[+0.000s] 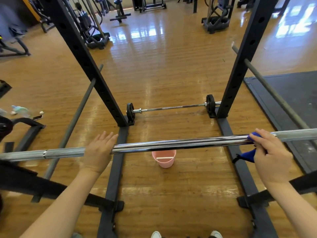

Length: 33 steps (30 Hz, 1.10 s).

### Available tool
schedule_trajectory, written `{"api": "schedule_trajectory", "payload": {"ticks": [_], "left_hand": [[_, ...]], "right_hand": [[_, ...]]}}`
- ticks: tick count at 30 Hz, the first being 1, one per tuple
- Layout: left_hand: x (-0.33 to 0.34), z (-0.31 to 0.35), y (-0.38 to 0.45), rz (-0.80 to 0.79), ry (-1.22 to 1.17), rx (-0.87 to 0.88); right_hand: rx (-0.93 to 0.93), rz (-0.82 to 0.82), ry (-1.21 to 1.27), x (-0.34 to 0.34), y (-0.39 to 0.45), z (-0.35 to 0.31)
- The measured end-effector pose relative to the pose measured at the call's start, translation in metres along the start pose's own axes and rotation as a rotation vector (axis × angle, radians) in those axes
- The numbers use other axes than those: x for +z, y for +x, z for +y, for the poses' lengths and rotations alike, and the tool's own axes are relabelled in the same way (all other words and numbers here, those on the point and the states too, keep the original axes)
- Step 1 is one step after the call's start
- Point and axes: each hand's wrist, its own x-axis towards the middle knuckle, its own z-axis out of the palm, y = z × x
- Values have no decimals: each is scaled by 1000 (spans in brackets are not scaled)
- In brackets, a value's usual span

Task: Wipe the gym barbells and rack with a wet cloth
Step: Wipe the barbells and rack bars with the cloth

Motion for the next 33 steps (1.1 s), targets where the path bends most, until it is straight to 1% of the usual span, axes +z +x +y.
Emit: {"api": "schedule_trajectory", "payload": {"ticks": [2, 3, 5, 7, 9, 11, 14, 15, 16, 18, 20, 23, 24, 25, 29, 30, 33], "left_hand": [[-4, -1, 3, -43, -22, -12], [-9, -1, 5, -111, -54, -31], [-13, -3, 9, -209, -100, -68], [-15, -4, 9, -253, -108, -78], [-15, -4, 10, -236, -101, -24], [-13, -5, 8, -176, -81, 1], [-11, -3, 7, -133, -69, -5], [-13, -2, 8, -152, -81, -26], [-14, -1, 8, -187, -89, -51], [-16, -4, 10, -310, -83, -96], [-20, -8, 16, -431, -91, -78], [-26, -11, 22, -517, -164, -47], [-25, -11, 21, -505, -175, -51], [-23, -10, 18, -454, -169, -62], [-12, -8, -3, -107, -72, -2], [-10, -9, -7, -55, -62, -27], [-10, -14, -12, -32, -45, -124]], "right_hand": [[39, -5, 14, 0, 0, -6], [39, -4, 8, 1, 1, -9], [14, -18, -5, 3, 1, -13], [-24, -43, -13, 7, -2, -13], [-72, -62, -23, 7, -6, -5], [-83, -46, -29, 4, -6, 4], [33, 37, -11, 4, 0, 3], [68, 52, 4, 5, 1, -2], [83, 65, 10, 6, 0, -5], [66, 75, 1, 6, -2, -5], [31, 50, -9, 4, -2, -2], [7, 35, -15, 3, 0, 0], [9, 37, -10, 4, -1, -1], [13, 42, -3, 4, -1, -2], [11, 42, -9, 4, -1, -1], [10, 43, -12, 4, -1, -1], [10, 58, -19, 6, 0, -1]]}}
